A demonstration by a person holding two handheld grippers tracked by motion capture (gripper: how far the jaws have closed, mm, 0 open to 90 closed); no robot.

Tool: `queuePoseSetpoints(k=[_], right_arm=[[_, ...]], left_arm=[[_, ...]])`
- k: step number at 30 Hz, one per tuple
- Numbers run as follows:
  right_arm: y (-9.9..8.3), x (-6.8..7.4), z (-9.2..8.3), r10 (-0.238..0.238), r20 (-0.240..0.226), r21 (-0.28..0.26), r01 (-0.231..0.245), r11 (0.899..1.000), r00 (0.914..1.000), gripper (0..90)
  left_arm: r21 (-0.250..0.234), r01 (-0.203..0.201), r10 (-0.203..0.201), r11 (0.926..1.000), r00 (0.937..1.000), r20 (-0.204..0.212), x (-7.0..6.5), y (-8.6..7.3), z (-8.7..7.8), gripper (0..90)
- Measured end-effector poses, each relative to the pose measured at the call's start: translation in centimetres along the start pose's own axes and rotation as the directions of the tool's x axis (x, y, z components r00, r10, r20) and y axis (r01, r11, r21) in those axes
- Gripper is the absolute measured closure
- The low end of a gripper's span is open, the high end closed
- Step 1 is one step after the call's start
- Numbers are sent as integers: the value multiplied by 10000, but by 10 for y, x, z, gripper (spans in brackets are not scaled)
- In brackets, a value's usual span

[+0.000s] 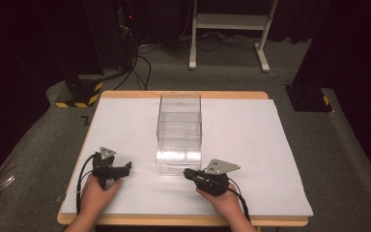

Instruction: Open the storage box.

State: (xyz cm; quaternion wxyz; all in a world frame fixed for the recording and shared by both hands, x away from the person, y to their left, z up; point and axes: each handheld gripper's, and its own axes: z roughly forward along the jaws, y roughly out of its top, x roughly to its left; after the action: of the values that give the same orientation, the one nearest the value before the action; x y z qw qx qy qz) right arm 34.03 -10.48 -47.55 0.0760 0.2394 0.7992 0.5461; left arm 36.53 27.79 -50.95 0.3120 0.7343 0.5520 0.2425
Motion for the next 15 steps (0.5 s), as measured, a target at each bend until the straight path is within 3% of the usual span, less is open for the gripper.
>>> queuePoseSetpoints(k=[15], right_arm=[[-9,8,-13,24,-286,-127,-28,9999,9996,834]], left_arm=[[-2,-19,19,10000,10000,-5,0,0,0,110]])
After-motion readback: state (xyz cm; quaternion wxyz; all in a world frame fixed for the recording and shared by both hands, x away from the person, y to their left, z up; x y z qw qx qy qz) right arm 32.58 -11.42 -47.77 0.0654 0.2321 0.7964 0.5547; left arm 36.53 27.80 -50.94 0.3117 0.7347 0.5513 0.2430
